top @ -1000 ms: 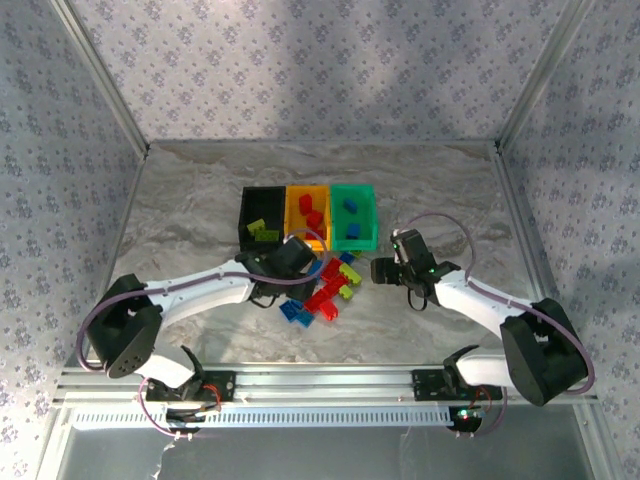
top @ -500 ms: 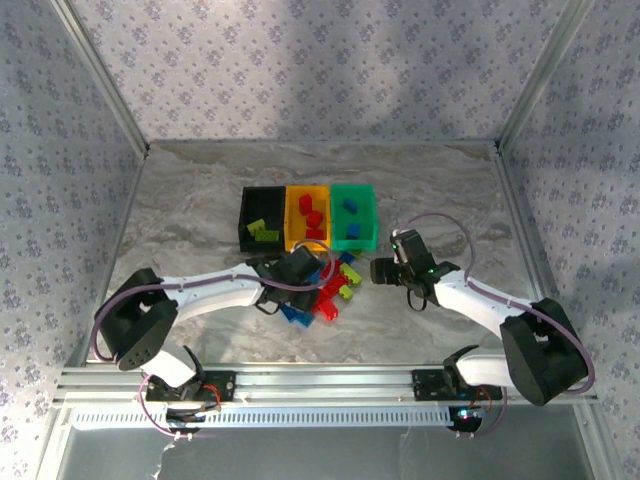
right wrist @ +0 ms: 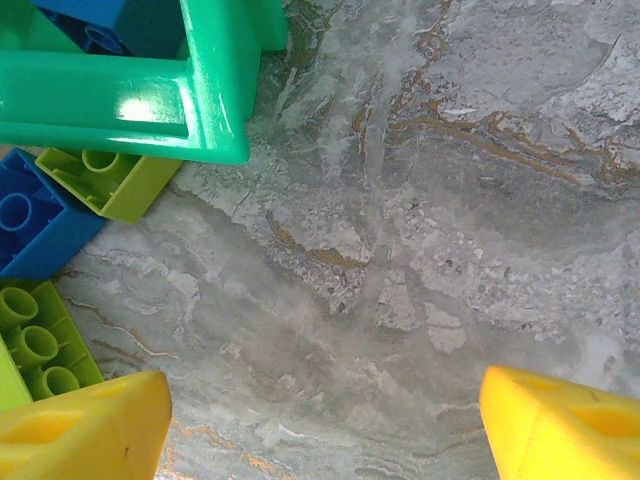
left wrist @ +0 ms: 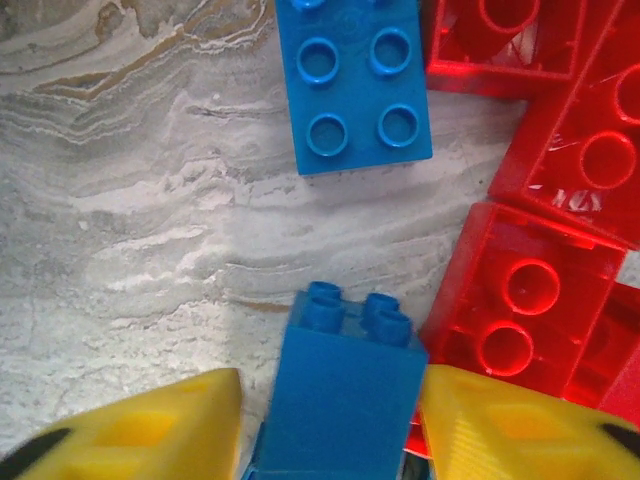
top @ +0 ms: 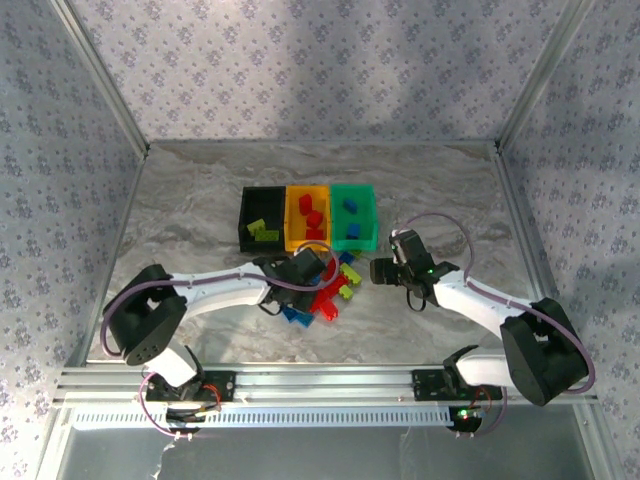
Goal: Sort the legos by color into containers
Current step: Pick up the lego from the middle-left of the table, then place the lego in the container.
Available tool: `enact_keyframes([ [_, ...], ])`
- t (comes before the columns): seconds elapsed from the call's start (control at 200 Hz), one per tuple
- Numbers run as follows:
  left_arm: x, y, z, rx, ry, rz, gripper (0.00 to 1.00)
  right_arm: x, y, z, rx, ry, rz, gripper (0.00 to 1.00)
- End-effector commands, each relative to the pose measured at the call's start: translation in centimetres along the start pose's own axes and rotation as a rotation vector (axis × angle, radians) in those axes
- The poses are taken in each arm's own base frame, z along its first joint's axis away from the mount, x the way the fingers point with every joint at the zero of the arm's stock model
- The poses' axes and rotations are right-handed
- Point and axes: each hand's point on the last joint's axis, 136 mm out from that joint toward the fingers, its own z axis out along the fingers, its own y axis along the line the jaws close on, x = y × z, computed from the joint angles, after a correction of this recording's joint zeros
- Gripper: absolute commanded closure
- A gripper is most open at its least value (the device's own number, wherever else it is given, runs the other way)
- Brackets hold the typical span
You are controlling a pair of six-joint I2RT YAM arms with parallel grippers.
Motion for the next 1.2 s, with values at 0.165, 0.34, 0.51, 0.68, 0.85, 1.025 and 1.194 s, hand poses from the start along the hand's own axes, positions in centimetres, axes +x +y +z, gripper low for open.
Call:
enact_keyframes([
  [0.165, -0.2, 0.5, -0.3, -0.044, 0.003, 0.000, 0.60, -0.9, 0.1, -0.4, 0.017, -0.019, 0.002, 0.17],
  [0.34, -1.4, 0.4, -1.9, -0.030, -0.042, -0.014, 0.61, -0.7, 0.1, -0.3, 0.021, -0.010, -0.002, 0.17],
  [0.51, -4.0, 0.4, -4.9, -0.022, -0.145, -0.030, 0.63, -0.8, 0.3, -0.2, 0.016, -0.013, -0.004, 0.17],
  [0.68, -8.4, -1.2, -7.5, 0.005, -0.237, 0.005, 0.63, -0.9, 0.5, -0.2, 0.010, -0.014, -0.007, 0.17],
  [0.85, -13.5, -2.2, -8.6, -0.043, -0.286, 0.036, 0.64, -0.7, 0.4, -0.2, 0.019, -0.007, -0.013, 0.17],
  [1.025, -18.4, -3.5, -7.6, -0.012, -0.303, 0.046, 0.64, -0.9, 0.3, -0.4, 0.024, -0.025, -0.018, 0.17],
  [1.194, -22.0, -3.6, -4.5, -0.017, -0.271, 0.051, 0.65, -1.1, -0.4, -0.6, 0.063, -0.031, -0.024, 0.17],
])
